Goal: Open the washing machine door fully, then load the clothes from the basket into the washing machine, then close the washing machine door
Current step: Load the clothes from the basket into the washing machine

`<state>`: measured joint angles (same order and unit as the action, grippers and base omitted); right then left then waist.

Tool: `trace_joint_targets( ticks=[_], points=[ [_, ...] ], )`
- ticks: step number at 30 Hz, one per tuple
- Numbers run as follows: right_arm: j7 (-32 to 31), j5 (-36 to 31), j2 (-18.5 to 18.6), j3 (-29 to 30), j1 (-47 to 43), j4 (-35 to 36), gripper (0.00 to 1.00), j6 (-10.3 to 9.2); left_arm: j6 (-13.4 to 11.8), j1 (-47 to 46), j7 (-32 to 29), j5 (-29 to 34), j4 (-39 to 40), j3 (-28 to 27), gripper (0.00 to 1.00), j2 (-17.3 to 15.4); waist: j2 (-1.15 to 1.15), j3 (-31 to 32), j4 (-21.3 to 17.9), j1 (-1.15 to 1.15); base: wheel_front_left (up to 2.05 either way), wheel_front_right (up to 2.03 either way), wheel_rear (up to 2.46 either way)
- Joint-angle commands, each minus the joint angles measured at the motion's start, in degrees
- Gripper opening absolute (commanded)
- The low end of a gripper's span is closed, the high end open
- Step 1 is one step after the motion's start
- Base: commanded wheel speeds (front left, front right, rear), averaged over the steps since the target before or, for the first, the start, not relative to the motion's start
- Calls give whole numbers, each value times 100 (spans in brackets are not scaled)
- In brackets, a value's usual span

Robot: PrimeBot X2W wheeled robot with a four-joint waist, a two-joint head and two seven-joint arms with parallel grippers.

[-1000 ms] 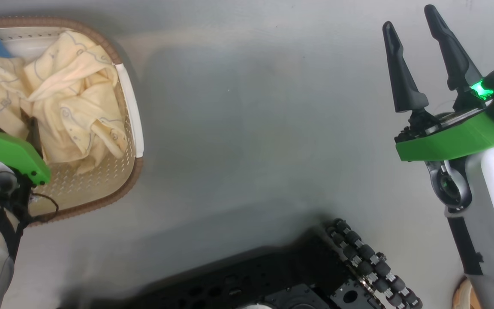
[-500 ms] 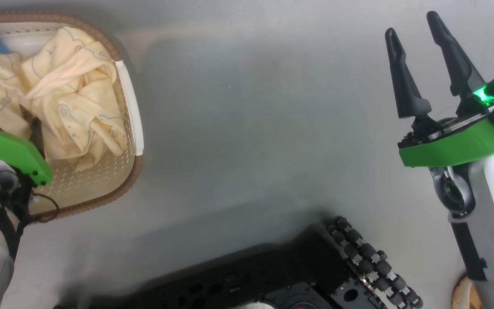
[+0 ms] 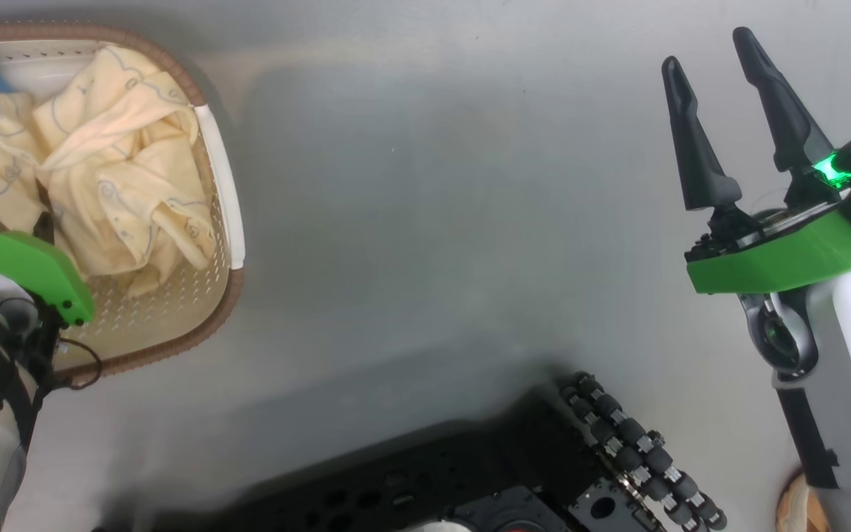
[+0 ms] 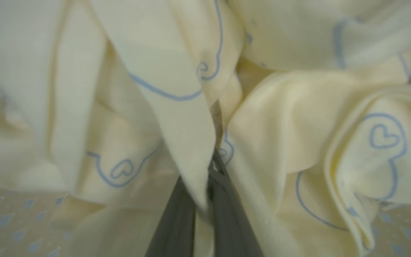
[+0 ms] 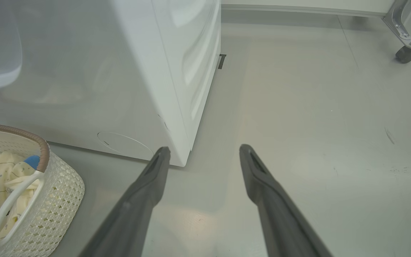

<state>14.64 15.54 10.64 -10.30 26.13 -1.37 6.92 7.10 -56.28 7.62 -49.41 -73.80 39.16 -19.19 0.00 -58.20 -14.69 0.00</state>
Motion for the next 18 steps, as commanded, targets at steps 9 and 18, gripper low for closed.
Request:
trace_joint_targets(
  ticks=[9, 18],
  points=[
    [36, 67, -60, -210, 53, 5, 100, 57, 36, 140, 322, -12, -15, -27, 0, -378, 0, 171, -119, 0, 0, 0, 0],
    [36, 131, -131, -227, 204, -201, 100, 57, 37, 325, 481, -223, 153, 81, 0, -426, 0, 591, -114, 0, 0, 0, 0]
  ],
)
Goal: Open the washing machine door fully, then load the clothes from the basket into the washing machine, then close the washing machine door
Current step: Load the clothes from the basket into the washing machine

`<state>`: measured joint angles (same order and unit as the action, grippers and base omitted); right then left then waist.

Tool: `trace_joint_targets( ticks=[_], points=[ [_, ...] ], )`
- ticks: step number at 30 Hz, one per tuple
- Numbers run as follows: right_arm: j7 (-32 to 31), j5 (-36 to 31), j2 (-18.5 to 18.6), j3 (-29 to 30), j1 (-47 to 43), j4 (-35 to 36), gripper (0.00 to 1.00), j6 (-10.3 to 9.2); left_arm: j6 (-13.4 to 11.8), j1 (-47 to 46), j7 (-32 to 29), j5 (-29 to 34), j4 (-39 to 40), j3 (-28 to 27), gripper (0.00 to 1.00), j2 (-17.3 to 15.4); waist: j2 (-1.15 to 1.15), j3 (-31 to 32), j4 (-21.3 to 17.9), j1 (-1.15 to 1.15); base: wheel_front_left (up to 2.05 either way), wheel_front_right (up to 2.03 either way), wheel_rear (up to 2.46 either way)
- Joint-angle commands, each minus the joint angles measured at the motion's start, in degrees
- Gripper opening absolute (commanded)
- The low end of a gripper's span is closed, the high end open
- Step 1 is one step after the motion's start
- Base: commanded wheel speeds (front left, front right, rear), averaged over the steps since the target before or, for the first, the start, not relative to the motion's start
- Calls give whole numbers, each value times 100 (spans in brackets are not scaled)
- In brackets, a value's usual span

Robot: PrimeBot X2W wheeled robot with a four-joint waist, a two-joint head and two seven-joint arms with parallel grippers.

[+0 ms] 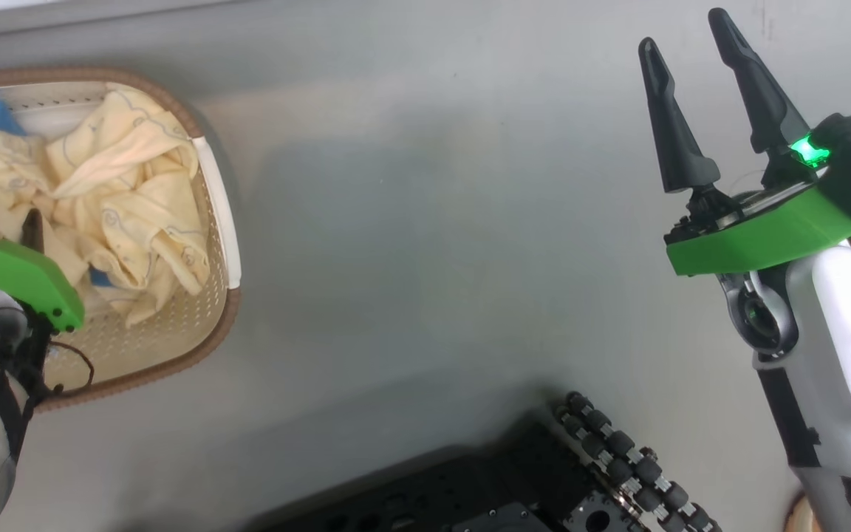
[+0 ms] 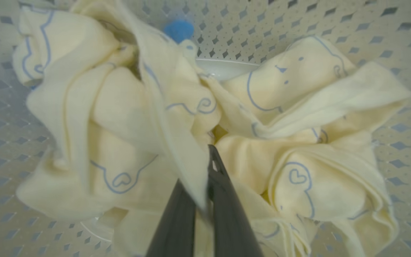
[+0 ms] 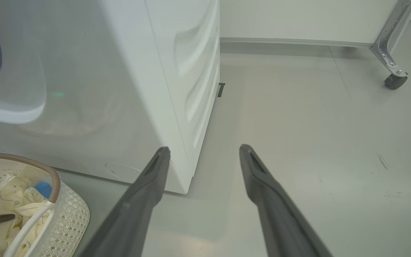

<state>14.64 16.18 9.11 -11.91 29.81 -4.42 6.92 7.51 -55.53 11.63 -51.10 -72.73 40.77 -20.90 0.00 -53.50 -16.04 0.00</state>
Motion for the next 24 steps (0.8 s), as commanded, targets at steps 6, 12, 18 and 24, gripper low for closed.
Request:
trace_joint_targets(
  ticks=[6, 12, 18, 24],
  points=[
    [36, 79, 38, -108, -239, -24, 100, 57, -3, 530, 218, -184, 273, 76, 0, -192, 0, 490, 107, 0, 0, 0, 0],
    [36, 113, 54, -67, -391, -113, 100, 57, -3, 823, 308, -245, 501, 247, 0, -170, 0, 893, 210, 0, 0, 0, 0],
    [36, 124, 93, -44, -471, -167, 100, 57, -3, 967, 333, -170, 827, 295, 0, -183, 0, 1135, 325, 0, 0, 0, 0],
    [36, 130, 135, -41, -575, -230, 100, 57, -3, 1321, 335, 207, 1431, -78, 0, -140, 0, 1500, 487, 0, 0, 0, 0]
  ],
)
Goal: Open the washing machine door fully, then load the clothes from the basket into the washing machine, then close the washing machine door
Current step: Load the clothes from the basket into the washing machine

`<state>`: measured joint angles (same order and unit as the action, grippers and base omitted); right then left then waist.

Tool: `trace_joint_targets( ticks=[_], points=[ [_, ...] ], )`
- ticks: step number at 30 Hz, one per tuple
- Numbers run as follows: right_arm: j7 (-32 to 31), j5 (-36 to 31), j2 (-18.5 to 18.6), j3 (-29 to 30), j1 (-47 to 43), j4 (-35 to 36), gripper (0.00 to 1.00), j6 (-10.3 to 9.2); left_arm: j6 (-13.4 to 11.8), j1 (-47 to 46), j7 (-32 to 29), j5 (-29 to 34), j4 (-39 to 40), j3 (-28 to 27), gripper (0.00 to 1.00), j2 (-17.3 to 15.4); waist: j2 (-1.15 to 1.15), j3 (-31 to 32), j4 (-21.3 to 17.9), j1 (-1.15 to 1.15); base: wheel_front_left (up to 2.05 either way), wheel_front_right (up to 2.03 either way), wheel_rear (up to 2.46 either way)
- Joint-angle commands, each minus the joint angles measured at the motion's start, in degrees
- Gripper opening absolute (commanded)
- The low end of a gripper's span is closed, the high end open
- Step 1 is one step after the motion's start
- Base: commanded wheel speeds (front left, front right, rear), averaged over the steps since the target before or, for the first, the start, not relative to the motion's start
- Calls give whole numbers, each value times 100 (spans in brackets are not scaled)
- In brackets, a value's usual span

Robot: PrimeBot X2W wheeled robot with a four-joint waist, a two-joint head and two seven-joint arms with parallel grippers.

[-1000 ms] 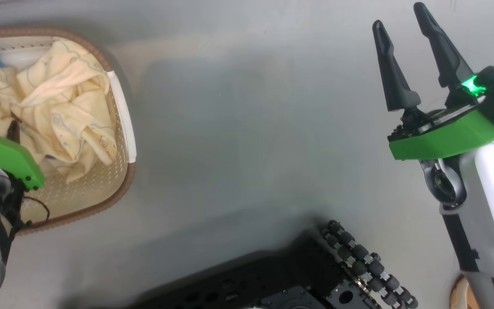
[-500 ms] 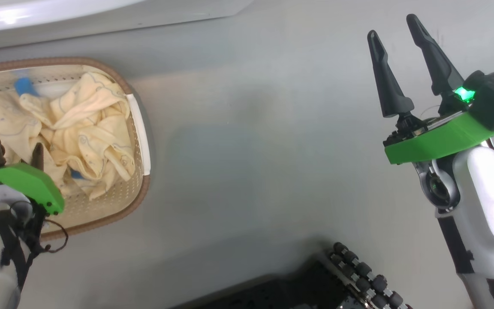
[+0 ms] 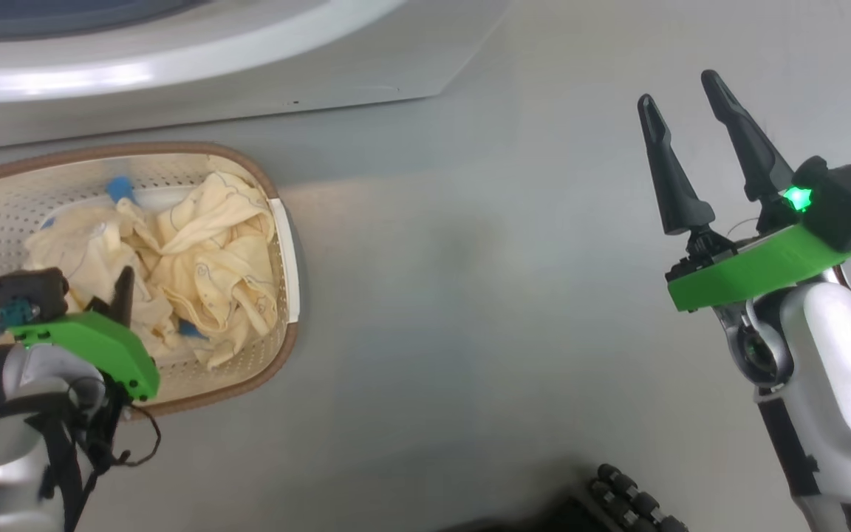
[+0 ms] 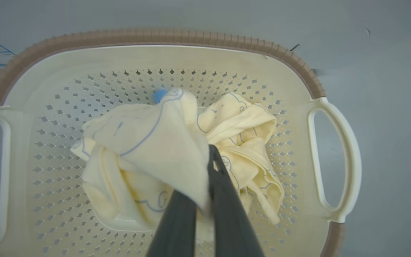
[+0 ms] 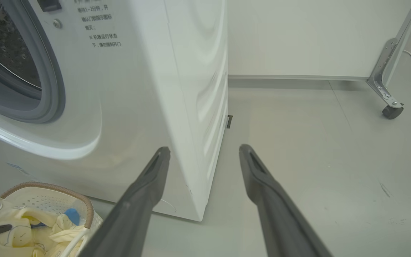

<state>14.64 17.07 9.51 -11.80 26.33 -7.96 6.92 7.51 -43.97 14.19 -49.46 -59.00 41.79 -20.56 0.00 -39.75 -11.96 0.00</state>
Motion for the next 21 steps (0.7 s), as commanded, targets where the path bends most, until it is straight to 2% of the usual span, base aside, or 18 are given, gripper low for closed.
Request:
trace_joint_targets(
  ticks=[1, 14, 21],
  points=[
    [36, 44, 103, -50, -257, 113, 100, 57, -3, 256, 80, 118, 167, -275, 0, -160, 0, 184, 102, 0, 0, 0, 0],
    [36, 106, 120, -60, -714, -56, 100, 57, -2, 1785, 80, 1485, 1975, -1966, 0, 136, 0, 1036, 260, 0, 0, 0, 0],
    [36, 130, 147, -39, -913, -140, 100, 57, -2, 2471, 81, 1986, 2906, -2525, 0, 263, 0, 1413, 367, 0, 0, 0, 0]
  ],
)
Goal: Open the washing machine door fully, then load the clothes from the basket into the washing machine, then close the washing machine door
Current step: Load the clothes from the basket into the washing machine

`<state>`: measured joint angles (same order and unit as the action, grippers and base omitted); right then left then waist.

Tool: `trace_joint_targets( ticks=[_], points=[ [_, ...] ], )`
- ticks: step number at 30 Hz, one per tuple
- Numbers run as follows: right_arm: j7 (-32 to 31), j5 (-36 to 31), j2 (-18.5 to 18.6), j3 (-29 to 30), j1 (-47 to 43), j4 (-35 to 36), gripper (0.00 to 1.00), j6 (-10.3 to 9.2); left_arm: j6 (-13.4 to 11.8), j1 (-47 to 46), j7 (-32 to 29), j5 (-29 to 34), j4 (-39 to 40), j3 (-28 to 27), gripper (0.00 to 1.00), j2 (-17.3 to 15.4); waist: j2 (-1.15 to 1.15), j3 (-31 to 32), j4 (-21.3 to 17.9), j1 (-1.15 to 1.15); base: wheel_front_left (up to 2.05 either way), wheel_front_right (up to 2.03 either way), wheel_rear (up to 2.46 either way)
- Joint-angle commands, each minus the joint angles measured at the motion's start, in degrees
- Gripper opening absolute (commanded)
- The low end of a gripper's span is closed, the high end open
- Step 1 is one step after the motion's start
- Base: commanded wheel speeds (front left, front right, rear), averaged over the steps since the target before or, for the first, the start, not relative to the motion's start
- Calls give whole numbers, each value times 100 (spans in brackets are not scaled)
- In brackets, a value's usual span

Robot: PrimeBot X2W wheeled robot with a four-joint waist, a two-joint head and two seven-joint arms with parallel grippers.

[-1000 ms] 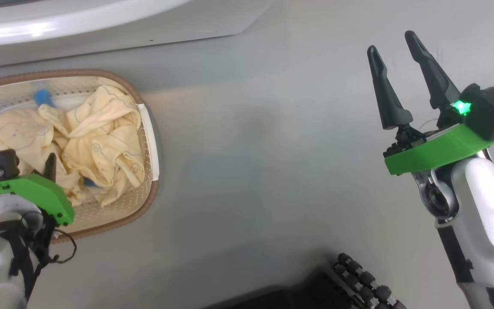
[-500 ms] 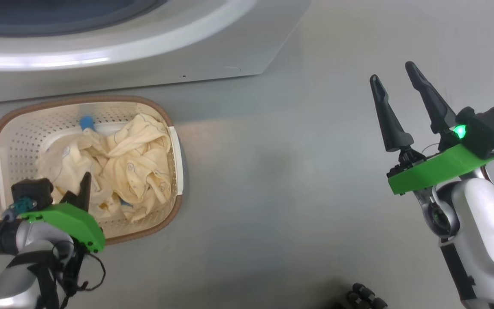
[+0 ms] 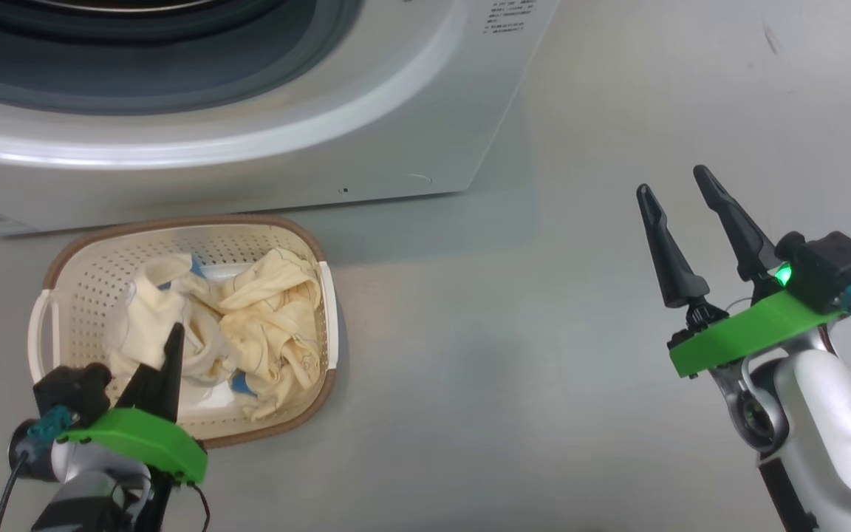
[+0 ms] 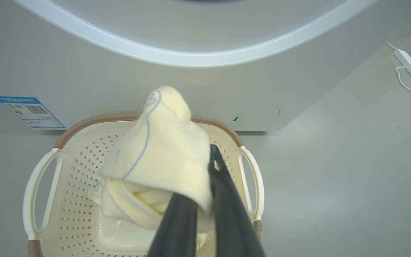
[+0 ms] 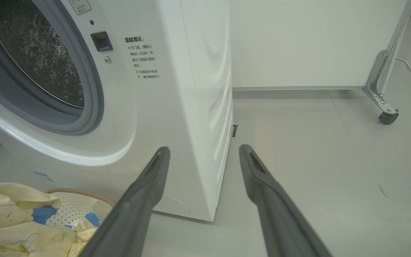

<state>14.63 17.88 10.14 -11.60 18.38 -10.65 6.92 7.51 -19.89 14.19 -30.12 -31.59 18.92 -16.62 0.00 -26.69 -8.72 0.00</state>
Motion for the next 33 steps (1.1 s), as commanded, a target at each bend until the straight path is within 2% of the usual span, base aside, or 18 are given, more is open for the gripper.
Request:
trace_joint_targets(
  ticks=[1, 11, 19, 24, 33],
  points=[
    [37, 54, 84, -56, -148, 118, 100, 57, -2, 158, 81, 94, 288, -296, 0, -113, 0, 166, 56, 0, 0, 0, 0],
    [37, 86, 96, -27, -308, 110, 100, 57, -2, 827, 81, 441, 1998, -911, 0, 53, 0, 432, 93, 0, 0, 0, 0],
    [37, 73, 84, -35, -281, 181, 100, 57, -42, 483, 17, 581, 2787, -950, 0, -10, 0, 241, 70, 0, 0, 0, 0],
    [37, 79, 67, -62, -151, 205, 100, 57, -88, -90, -123, 564, 2836, -1116, 0, -183, 0, 56, -30, 0, 0, 0, 0],
    [37, 79, 9, -69, -59, 175, 100, 57, -170, -1431, -497, 830, 2063, -1052, 0, -438, 0, -62, -158, 0, 0, 0, 0]
  ],
)
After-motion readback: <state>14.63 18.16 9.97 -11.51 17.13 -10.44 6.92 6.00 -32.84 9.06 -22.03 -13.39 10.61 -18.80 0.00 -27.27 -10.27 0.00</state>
